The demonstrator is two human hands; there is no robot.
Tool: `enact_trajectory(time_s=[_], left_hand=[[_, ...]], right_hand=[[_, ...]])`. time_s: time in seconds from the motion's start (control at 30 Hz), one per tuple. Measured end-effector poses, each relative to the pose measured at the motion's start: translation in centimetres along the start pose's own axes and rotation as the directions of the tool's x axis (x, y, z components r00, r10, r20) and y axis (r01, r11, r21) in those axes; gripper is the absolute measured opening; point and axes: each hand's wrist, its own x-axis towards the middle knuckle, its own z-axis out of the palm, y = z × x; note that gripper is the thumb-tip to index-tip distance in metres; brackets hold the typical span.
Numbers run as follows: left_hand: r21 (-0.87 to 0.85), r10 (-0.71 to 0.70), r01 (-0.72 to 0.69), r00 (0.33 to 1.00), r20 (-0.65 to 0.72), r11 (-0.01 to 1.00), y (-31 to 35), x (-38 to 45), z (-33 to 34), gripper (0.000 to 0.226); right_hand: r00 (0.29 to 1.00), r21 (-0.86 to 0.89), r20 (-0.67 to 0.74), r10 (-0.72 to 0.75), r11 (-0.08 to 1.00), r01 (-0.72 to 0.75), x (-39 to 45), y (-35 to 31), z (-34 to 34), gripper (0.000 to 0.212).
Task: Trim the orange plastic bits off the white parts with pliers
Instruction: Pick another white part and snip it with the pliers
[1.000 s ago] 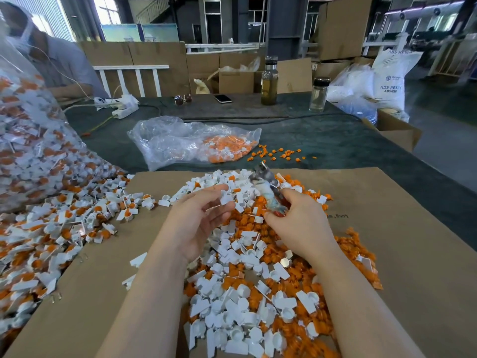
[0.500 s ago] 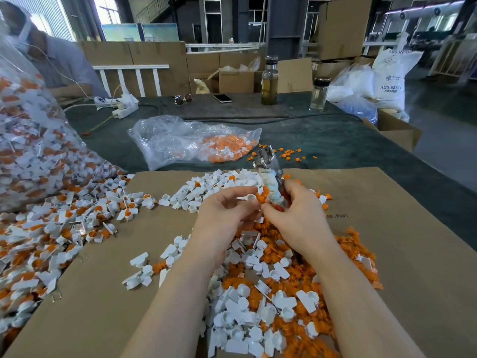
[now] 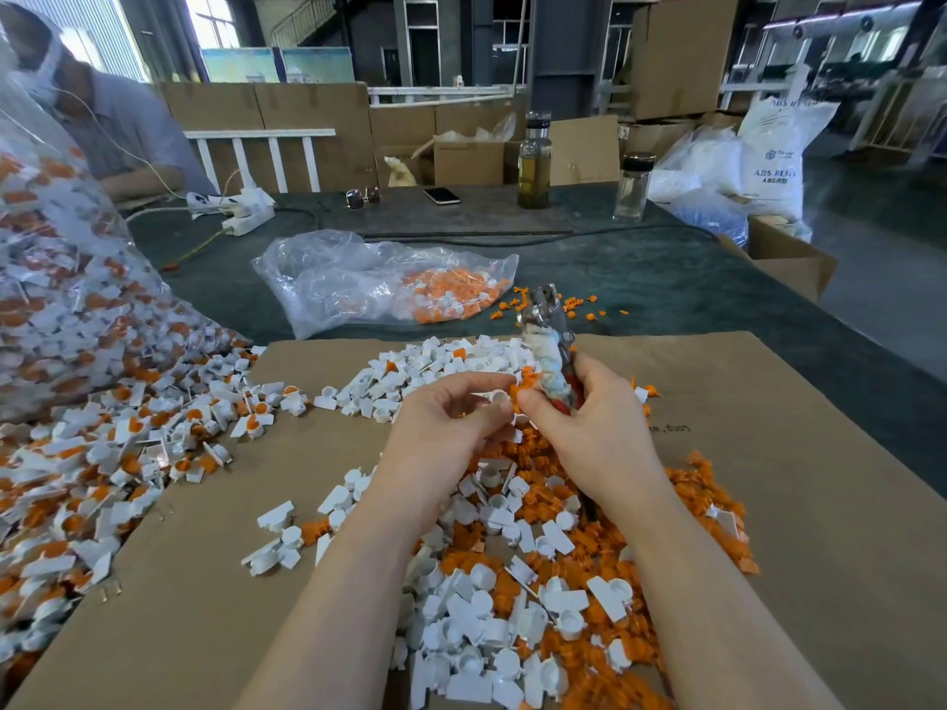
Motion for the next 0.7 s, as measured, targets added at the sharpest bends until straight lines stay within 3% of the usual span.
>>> enact_trajectory(time_s=[0.43, 0.7], left_hand=[[0.002, 0.000, 0.000, 1.000, 0.029, 1.000, 0.19, -0.11, -0.11, 0.023], [-0.224, -0.107, 0.070, 0.981, -0.159, 0.972, 0.05, 0.29, 0.18, 0.023]], right_hand=[[1.000, -0.073, 0.003, -0.001, 0.997, 0.001, 0.08, 0.20, 0.30, 0.016], [0.999, 0.050, 0.000, 0.034, 0.998, -0.034, 0.10, 0.34, 0.23, 0.014]])
